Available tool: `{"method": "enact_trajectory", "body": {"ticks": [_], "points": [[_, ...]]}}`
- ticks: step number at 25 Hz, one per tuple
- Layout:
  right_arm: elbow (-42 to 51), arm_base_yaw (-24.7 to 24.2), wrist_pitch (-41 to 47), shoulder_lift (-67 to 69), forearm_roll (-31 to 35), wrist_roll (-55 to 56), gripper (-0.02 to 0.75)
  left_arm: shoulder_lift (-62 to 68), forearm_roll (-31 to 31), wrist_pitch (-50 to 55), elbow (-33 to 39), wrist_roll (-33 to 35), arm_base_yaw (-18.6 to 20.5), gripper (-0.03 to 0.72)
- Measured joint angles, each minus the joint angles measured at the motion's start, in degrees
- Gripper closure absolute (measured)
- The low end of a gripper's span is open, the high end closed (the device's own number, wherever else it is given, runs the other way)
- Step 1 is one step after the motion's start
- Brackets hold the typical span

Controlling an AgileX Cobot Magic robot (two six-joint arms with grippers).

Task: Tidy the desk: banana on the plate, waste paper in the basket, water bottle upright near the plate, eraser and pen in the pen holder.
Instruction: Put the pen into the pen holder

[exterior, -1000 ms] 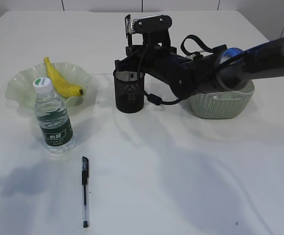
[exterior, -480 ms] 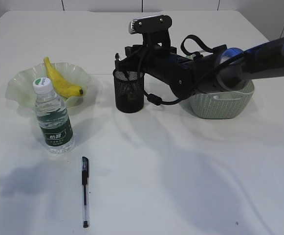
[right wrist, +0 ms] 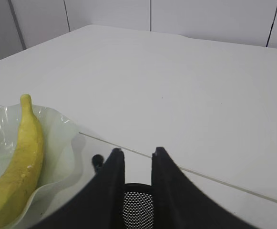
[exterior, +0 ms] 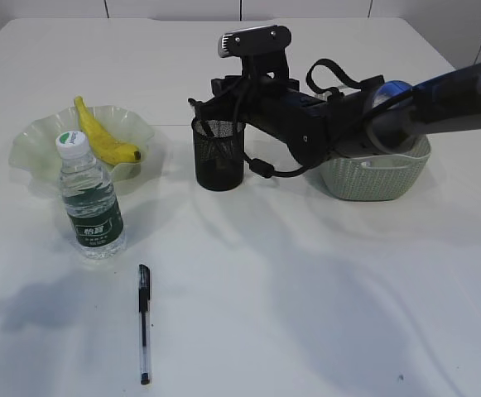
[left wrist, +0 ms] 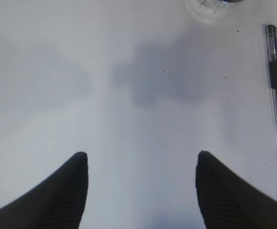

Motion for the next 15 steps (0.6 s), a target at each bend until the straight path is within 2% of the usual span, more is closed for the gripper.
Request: {"method": "enact_trajectory", "body": {"ticks": [8, 15], "points": [[0.0, 0.0, 4.8, -4.0, -0.1, 0.0, 0.579, 0.0, 0.0, 0.0, 0.0, 0.0, 0.0, 0.193], [0.0, 0.0, 22.1, -12.5, -0.4, 0.0, 0.577, 0.0, 0.0, 0.0, 0.0, 0.0, 0.0, 0.193]]}}
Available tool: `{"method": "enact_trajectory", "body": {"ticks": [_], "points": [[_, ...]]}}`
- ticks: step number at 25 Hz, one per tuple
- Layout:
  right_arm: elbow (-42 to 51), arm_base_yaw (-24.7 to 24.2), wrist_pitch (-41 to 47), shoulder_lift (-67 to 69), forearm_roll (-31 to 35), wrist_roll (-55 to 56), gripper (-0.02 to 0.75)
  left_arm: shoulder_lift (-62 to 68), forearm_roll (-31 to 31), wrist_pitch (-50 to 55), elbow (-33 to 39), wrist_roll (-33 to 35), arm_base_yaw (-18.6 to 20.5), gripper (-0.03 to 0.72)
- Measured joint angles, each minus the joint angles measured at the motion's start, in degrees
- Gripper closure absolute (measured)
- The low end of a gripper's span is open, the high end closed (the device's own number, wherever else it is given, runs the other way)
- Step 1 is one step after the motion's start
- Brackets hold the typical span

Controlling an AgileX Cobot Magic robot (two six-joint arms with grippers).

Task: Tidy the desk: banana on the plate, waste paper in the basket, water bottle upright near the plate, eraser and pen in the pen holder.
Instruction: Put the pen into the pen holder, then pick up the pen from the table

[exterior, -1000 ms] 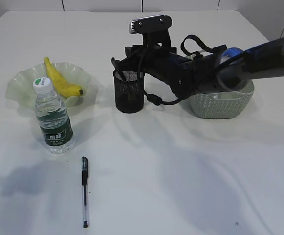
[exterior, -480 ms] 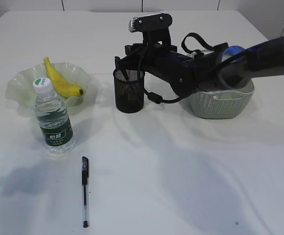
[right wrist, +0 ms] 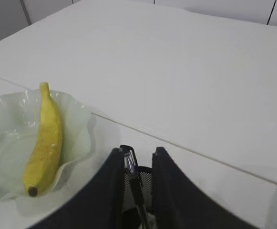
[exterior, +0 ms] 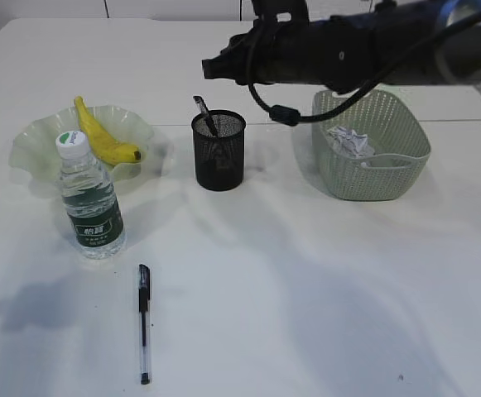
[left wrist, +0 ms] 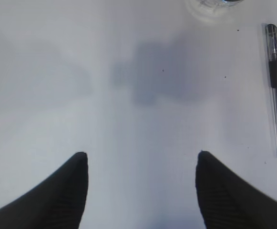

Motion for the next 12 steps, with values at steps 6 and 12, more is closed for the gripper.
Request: {"method": "enact_trajectory", "body": {"ticks": [6, 12], "points": [[0.0, 0.0, 17.1, -9.3, 0.0, 0.0, 0.575, 0.0, 0.0, 0.1, 0.0, 0.0, 0.0, 0.193], [0.0, 0.0, 35.5, -16.1, 0.0, 3.6, 0.567, 0.0, 0.0, 0.7, 0.0, 0.0, 0.0, 0.193]]}}
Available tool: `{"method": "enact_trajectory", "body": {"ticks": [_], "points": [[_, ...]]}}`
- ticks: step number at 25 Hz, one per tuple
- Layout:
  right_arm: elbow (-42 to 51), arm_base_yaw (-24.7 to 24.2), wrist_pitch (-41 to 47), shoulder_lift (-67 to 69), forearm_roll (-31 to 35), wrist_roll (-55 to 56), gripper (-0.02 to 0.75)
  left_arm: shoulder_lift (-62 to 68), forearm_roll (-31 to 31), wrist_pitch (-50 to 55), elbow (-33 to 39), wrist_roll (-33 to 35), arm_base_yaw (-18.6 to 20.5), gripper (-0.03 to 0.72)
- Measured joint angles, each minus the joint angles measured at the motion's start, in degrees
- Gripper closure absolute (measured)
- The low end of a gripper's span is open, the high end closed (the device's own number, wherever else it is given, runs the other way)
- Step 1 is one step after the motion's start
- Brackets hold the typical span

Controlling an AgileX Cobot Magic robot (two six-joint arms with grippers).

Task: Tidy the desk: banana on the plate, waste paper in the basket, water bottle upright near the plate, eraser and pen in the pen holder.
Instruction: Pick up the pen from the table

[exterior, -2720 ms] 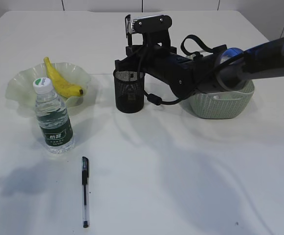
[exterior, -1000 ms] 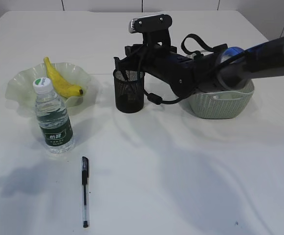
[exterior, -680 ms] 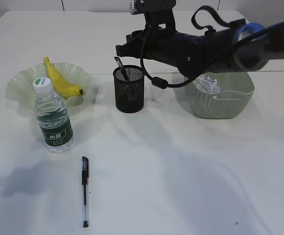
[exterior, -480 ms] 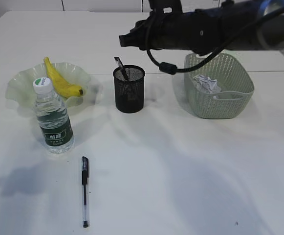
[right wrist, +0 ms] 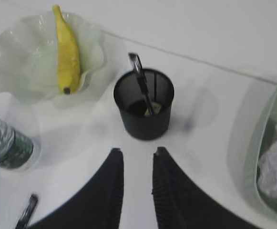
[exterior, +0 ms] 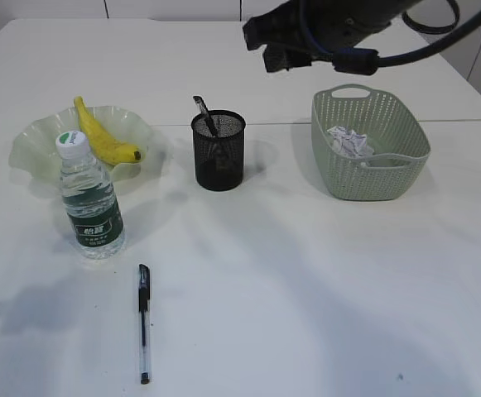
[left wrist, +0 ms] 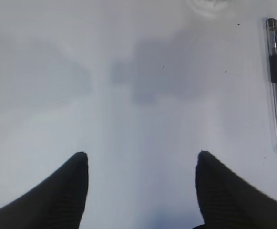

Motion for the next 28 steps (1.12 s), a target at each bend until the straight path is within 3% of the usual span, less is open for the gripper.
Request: {"method": "enact_trajectory", "body": {"ticks": [7, 11, 18, 25, 28], "points": [[0.0, 0.0, 21.0, -1.2, 0.1, 3.3, 0.567, 0.0, 0.0, 0.4, 0.0, 0.0, 0.0, 0.193], [3.1, 0.0, 25.4, -1.2, -0.3, 3.9, 0.566, 0.0, 0.0, 0.4, 0.0, 0.0, 0.0, 0.193], [16.7, -0.6, 22.7, -1.2, -0.2, 4.1, 0.565, 0.0, 0.0, 0.7, 0.0, 0.0, 0.0, 0.193], [23.2, -6.1, 18.9, -3.8, 1.9, 4.1, 0.555, 0.0, -0.2, 1.7, 0.0, 0.0, 0.0, 0.193], [23.9, -9.8, 18.9, -6.1, 1.9, 4.2, 0.513, 0.0, -0.6, 1.8, 0.0, 0.0, 0.0, 0.193]]}}
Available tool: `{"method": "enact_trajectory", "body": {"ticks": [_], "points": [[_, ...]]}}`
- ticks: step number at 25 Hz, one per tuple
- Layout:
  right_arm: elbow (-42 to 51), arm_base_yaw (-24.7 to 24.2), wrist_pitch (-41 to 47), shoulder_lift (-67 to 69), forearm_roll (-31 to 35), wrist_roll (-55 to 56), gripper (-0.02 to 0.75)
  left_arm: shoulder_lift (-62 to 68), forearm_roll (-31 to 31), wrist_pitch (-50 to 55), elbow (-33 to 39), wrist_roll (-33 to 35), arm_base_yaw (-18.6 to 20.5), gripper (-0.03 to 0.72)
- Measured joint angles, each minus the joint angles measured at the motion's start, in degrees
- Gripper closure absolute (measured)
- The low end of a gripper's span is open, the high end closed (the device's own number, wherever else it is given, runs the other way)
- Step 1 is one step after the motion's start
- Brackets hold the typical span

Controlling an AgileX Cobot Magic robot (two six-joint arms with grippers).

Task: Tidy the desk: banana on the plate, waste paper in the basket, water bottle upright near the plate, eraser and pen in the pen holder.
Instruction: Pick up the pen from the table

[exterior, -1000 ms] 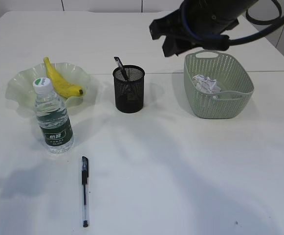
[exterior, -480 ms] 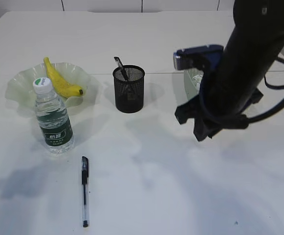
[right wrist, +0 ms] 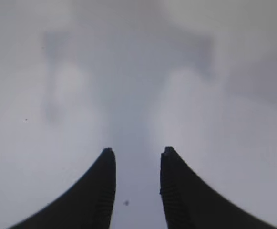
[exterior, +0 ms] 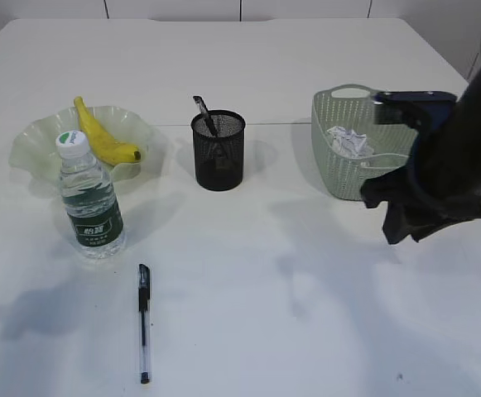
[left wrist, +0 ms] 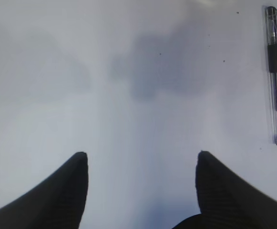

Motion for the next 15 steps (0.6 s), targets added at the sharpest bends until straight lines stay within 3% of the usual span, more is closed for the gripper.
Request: {"method": "enact_trajectory", "body": {"ticks": [4, 9, 15], "points": [[2.0, -5.4, 1.5, -3.7, -1.9, 0.0, 0.447, 0.0, -1.1, 0.1, 0.0, 0.0, 0.0, 0.193], [5.4, -9.0, 2.1, -10.1, -4.7, 0.0, 0.435, 0.0, -1.9, 0.1, 0.0, 0.0, -0.9, 0.193], [7.0, -9.0, 2.9, -14.8, -5.3, 0.0, 0.433, -0.1, -1.9, -1.0, 0.0, -2.3, -9.7, 0.194]]}}
